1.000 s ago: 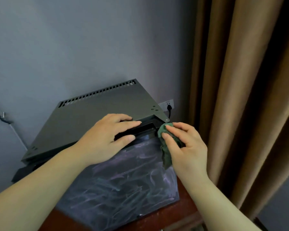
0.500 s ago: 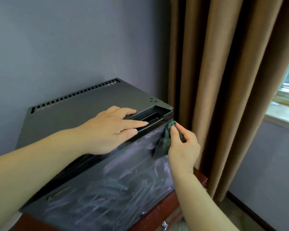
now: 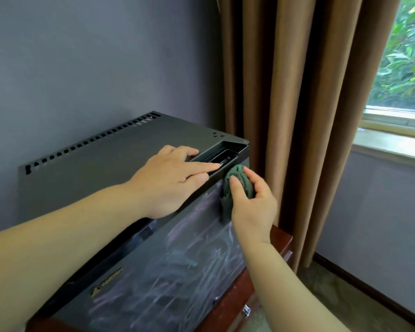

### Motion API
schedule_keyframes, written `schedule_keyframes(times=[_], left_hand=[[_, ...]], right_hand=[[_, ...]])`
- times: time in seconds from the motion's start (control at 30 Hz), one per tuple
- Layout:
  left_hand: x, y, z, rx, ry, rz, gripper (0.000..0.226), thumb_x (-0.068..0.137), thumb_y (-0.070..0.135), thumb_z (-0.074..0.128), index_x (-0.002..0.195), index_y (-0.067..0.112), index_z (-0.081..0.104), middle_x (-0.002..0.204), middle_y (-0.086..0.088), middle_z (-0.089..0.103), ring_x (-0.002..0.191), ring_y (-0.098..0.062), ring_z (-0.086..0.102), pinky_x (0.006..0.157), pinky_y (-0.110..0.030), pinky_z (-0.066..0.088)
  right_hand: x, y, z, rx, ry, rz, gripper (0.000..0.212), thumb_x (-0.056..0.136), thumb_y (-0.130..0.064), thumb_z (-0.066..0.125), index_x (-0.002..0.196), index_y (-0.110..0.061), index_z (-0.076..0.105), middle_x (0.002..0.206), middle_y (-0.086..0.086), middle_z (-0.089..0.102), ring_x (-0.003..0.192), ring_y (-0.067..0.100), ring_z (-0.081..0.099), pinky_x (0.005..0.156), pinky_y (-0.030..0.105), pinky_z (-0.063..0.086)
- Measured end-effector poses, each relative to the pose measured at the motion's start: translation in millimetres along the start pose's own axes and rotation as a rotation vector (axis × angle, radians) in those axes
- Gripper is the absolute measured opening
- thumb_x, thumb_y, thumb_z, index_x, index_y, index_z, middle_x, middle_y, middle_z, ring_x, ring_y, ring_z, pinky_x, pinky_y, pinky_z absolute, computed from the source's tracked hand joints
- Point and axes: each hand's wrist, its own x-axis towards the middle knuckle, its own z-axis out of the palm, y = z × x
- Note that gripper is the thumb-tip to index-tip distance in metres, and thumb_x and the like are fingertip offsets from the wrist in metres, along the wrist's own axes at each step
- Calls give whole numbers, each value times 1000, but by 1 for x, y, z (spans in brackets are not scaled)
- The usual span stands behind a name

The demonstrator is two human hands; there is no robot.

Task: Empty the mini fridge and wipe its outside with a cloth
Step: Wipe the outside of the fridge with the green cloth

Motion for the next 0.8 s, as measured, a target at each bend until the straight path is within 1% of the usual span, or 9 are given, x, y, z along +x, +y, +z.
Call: schedule_keyframes(times=[0.07, 0.17, 0.27, 0.33, 0.47, 0.53, 0.6, 0.7, 0.8], left_hand=[[0, 0, 1, -10, 3, 1, 41, 100, 56, 28, 138, 68, 36, 154, 18, 30, 141, -11, 17, 116, -37, 24], [0, 0, 2, -10, 7, 1, 42, 99, 57, 27, 137, 69, 36, 153, 18, 30, 140, -10, 18, 116, -40, 26], [0, 0, 2, -10, 13, -1, 40, 99, 56, 28, 135, 71, 35, 153, 20, 30, 140, -8, 17, 114, -37, 27], [0, -1, 2, -6, 21, 3, 39, 101, 55, 29, 135, 71, 36, 153, 20, 30, 140, -8, 16, 114, -35, 26], [0, -1, 2, -4, 20, 5, 39, 102, 54, 30, 136, 69, 37, 153, 20, 30, 141, -7, 16, 111, -33, 26], [0, 0, 2, -19, 11, -6, 39, 101, 54, 30, 136, 69, 38, 153, 22, 29, 140, -6, 15, 108, -31, 26], [1, 1, 2, -19, 5, -12, 39, 101, 53, 30, 136, 69, 38, 153, 22, 28, 141, -5, 15, 105, -29, 24], [1, 2, 1, -21, 5, -16, 39, 101, 53, 30, 136, 68, 39, 154, 22, 27, 141, -5, 15, 107, -30, 26], [0, 2, 2, -22, 10, -11, 39, 101, 54, 30, 136, 68, 40, 153, 22, 28, 140, -5, 16, 107, -31, 26]], right_hand=[[0, 5, -1, -56, -13, -60, 32, 91, -27, 73, 123, -29, 69, 119, -17, 67, 113, -2, 60, 103, 31, 52], [14, 1, 0, -64, 36, -53, 32, 94, -27, 69, 126, -25, 69, 123, -14, 66, 115, -3, 58, 107, 30, 48], [4, 1, 5, -82, 7, -81, 36, 96, -31, 66, 131, -26, 66, 132, -18, 58, 122, -7, 51, 109, 16, 41], [-12, 7, 7, -122, -45, -116, 38, 97, -33, 64, 134, -28, 63, 136, -20, 53, 127, -6, 46, 107, 8, 34], [-6, 16, 5, -167, -11, -115, 34, 95, -34, 66, 129, -28, 67, 130, -19, 55, 125, -3, 44, 97, -2, 30], [2, 15, 6, -125, 21, -73, 33, 95, -35, 67, 127, -30, 68, 124, -21, 56, 122, 0, 48, 94, -1, 33], [-2, 13, 8, -71, 16, -45, 31, 94, -34, 69, 125, -30, 69, 120, -20, 56, 118, -1, 53, 93, 2, 37], [-15, 12, 7, -19, -32, -37, 27, 91, -28, 72, 118, -29, 71, 112, -16, 58, 108, -6, 56, 88, 2, 41], [-7, 10, 1, 11, -38, -26, 23, 90, -26, 73, 111, -36, 70, 107, -13, 61, 101, -6, 58, 88, 8, 47]])
